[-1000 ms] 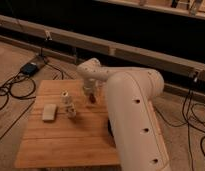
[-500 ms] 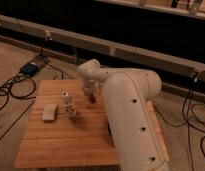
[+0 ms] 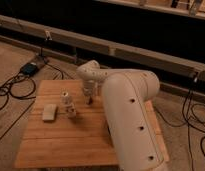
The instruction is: Place the pepper on the white sponge
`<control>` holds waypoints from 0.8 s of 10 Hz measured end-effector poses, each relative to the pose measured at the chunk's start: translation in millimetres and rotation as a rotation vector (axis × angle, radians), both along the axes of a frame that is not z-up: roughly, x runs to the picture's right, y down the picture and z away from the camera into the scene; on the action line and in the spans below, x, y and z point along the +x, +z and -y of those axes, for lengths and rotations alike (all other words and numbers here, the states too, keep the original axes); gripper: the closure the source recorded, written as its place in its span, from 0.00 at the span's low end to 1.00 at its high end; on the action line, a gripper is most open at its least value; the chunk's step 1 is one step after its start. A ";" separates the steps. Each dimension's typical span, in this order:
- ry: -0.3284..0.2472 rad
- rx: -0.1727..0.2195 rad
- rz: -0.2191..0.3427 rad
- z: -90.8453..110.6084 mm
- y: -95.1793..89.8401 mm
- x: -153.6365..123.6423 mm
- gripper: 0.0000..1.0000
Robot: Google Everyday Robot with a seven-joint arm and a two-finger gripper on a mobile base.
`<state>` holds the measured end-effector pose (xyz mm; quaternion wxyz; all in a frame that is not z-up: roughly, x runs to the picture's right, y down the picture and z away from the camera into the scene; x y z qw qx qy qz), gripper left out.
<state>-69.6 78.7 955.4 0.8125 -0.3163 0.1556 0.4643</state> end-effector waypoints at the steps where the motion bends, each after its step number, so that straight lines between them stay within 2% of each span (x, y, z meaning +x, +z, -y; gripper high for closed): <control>1: 0.000 0.000 -0.005 0.5 -1.2 1.9 0.91; 2: -0.004 0.004 -0.009 1.6 -3.1 4.2 0.98; 3: -0.012 0.009 -0.012 3.1 -6.3 6.4 1.00; 6: -0.078 0.047 0.003 10.4 -29.2 6.4 1.00; 8: -0.131 0.086 0.024 13.2 -52.2 4.6 1.00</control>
